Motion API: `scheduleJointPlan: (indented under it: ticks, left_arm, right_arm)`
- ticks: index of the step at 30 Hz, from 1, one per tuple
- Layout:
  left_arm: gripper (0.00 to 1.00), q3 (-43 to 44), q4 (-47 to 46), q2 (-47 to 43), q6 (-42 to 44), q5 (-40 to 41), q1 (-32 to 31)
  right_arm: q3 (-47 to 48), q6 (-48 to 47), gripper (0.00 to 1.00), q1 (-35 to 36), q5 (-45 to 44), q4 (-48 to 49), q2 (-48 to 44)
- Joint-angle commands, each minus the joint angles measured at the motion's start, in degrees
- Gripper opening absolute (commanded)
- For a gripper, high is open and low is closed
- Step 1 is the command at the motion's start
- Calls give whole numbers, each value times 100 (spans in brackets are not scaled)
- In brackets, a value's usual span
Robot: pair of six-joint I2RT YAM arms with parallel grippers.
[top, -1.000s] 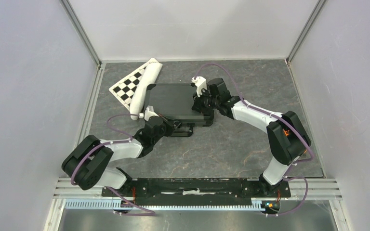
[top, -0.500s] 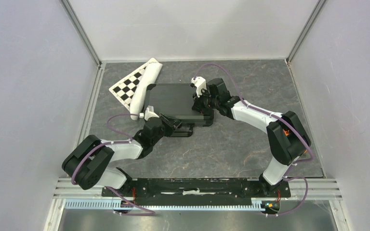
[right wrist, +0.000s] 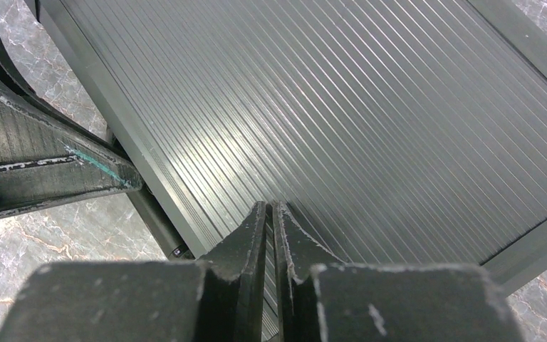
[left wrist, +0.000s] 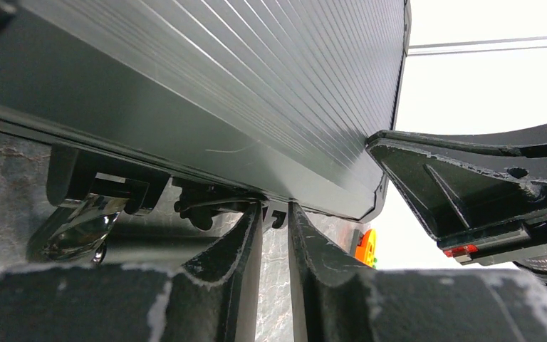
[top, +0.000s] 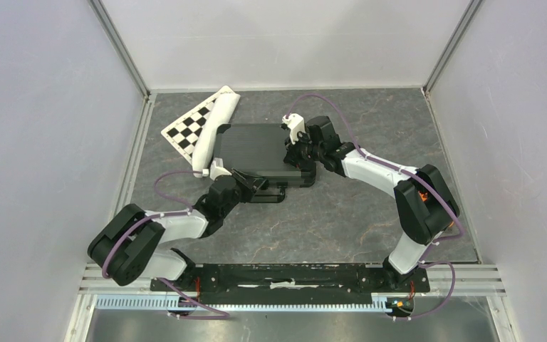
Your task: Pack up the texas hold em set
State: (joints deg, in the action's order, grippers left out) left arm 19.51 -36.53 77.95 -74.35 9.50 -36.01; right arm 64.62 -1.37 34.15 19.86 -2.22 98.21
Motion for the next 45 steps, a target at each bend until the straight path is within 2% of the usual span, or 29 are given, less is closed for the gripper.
scheduleJointPlan:
  ticks: [1,5,11,17,20,25,37,41,45]
  left_arm:
    - [26,-140,-64,-104,-85,562,138]
    - [26,-96,-58,-48,-36,532,138]
    - [26,-53,-88,20,7,448,137]
    - [24,-87,59,-129,33,409,138]
    - [23,-97,262,-291,43,417,131]
    - [23,-118,489,-483,59,362,133]
    - [22,-212,266,-376,19,260,130]
    - [21,-237,614,-617,42,302,129]
    - [15,-230,638,-613,5,156,109]
  right_arm:
    - [-183,21,12,150,293,-864,106]
    - [-117,-27,16,192,401,-894,98]
    - [-83,-295,39,406,616,-1003,92]
    - [-73,-509,55,474,669,-1111,129]
    - [43,-698,58,565,533,-1285,228]
    - [79,-731,65,861,-195,-1230,315]
    - [42,-736,69,1277,-1408,-987,523]
    - [62,-760,71,1361,-1654,-990,630]
    - [108,-804,70,1428,-1894,-1033,730]
